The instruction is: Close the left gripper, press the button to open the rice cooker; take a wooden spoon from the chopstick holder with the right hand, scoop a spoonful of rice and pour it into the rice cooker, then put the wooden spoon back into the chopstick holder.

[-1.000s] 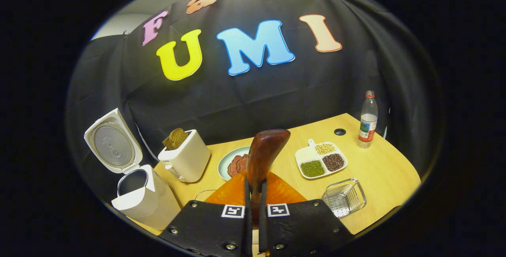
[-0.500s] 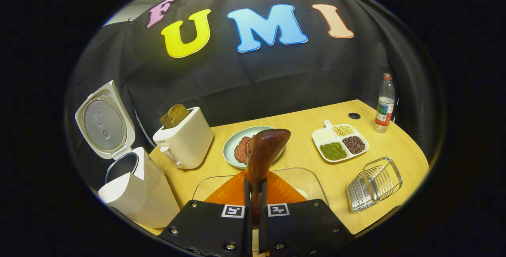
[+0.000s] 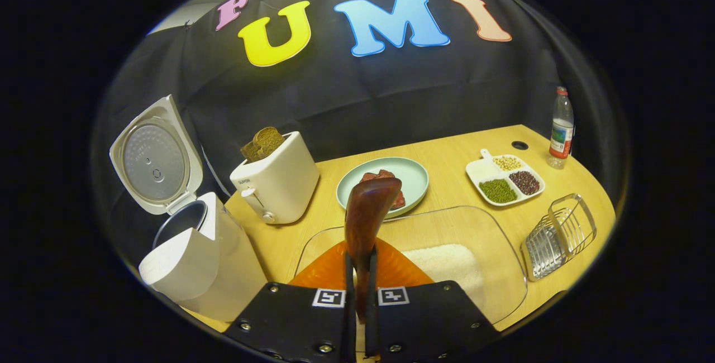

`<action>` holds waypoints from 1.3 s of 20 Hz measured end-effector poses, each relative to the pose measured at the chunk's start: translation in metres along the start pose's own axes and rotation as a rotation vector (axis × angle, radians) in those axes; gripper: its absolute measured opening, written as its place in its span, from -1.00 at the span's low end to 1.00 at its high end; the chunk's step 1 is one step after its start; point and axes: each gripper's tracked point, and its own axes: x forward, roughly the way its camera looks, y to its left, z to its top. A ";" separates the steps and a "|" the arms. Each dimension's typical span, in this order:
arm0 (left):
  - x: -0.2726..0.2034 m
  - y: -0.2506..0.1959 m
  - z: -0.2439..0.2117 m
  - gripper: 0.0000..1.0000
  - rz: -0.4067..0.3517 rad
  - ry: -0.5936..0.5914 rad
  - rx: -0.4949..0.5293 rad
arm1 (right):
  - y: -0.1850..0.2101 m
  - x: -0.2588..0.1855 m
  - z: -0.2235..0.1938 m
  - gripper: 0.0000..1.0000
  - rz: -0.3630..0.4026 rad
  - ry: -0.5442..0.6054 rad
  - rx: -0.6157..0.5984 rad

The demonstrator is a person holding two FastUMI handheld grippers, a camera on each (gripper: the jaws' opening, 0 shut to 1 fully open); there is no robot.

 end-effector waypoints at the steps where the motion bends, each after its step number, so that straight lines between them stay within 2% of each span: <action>1: 0.001 -0.001 0.000 1.00 -0.003 0.000 -0.001 | 0.006 -0.002 -0.003 -0.86 0.015 0.013 0.023; 4: 0.001 -0.003 0.002 1.00 -0.006 -0.007 0.002 | 0.010 -0.005 -0.005 -0.86 0.042 0.040 0.087; 7: 0.002 -0.003 0.002 1.00 -0.007 -0.009 0.004 | 0.005 -0.006 -0.008 -0.87 0.085 0.067 0.250; 12: 0.004 -0.007 0.006 1.00 -0.013 -0.012 0.018 | -0.026 -0.010 -0.011 -0.86 0.096 0.089 0.495; 20: 0.007 -0.024 0.013 0.96 -0.048 -0.032 0.033 | -0.028 -0.025 0.029 -0.86 0.193 0.017 0.677; 26: 0.008 -0.022 0.011 1.00 -0.039 -0.030 0.023 | -0.018 -0.035 0.056 -0.86 0.276 -0.008 0.797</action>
